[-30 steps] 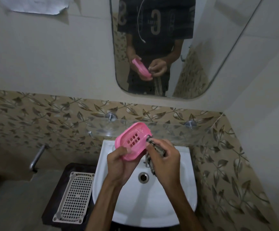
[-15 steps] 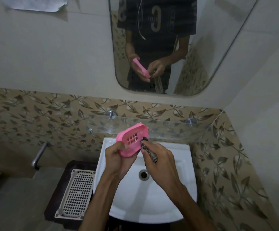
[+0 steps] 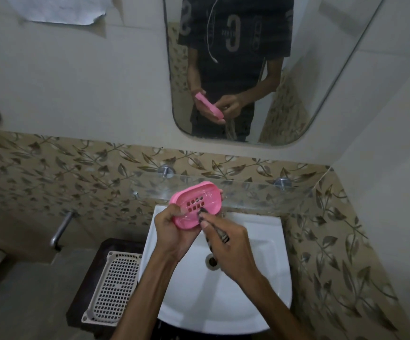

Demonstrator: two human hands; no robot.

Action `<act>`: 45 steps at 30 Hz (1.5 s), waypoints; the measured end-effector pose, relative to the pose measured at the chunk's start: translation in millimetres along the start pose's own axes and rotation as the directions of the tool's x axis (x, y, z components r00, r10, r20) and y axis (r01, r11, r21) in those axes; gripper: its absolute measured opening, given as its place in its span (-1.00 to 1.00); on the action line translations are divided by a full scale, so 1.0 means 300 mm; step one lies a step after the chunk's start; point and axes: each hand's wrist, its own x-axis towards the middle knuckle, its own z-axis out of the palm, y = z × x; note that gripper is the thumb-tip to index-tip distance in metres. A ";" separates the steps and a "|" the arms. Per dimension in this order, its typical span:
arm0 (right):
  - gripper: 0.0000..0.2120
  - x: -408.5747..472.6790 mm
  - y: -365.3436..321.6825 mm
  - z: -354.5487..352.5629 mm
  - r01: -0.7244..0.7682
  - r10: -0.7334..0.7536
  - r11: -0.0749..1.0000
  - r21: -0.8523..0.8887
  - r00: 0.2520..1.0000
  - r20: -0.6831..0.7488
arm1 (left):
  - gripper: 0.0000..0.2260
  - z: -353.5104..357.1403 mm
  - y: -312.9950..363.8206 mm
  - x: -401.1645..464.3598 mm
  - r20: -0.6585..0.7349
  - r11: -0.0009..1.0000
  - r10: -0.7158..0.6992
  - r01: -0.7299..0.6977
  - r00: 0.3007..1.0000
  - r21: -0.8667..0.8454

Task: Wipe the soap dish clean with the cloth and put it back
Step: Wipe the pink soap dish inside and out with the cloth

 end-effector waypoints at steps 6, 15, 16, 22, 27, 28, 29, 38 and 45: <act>-0.72 0.008 0.013 0.013 0.054 -0.059 0.997 -0.056 0.994 -0.094 | -0.37 0.012 -0.011 -0.012 -0.019 1.000 0.030 -0.030 0.999 0.002; -0.79 0.032 0.021 -0.002 0.168 -0.184 0.970 -0.173 0.980 -0.080 | -0.31 0.006 -0.029 -0.007 -0.003 0.999 0.036 -0.036 0.999 -0.021; -0.79 0.044 0.026 -0.008 0.128 -0.150 0.977 -0.168 0.980 -0.127 | -0.36 0.005 -0.032 0.001 0.018 0.999 0.040 -0.040 0.999 -0.006; -0.80 0.025 0.005 0.018 0.136 -0.150 0.983 -0.124 0.983 -0.105 | -0.48 0.014 -0.052 -0.010 0.032 1.000 0.001 -0.002 0.999 0.014; -0.81 0.005 0.018 0.028 0.123 -0.147 0.983 -0.137 0.972 -0.184 | -0.54 0.011 -0.055 -0.014 0.019 1.000 -0.012 0.013 1.000 -0.023; -0.82 0.003 0.018 0.025 0.153 -0.179 0.975 -0.162 0.971 -0.161 | -0.56 0.013 -0.052 -0.015 0.027 1.000 -0.009 0.009 1.000 -0.013; -0.82 0.012 0.018 0.016 0.140 -0.173 0.973 -0.182 0.968 -0.180 | -0.51 0.015 -0.047 -0.013 0.026 1.000 0.001 -0.001 1.000 -0.010; -0.82 0.040 0.033 -0.041 0.058 -0.118 0.960 -0.276 0.971 -0.206 | -0.27 0.016 -0.053 -0.005 0.070 1.000 0.026 -0.027 0.997 0.014; -0.83 0.037 0.048 -0.061 0.055 -0.111 0.933 -0.355 0.984 -0.139 | -0.54 0.016 -0.067 -0.004 0.005 0.998 0.017 -0.018 1.000 0.067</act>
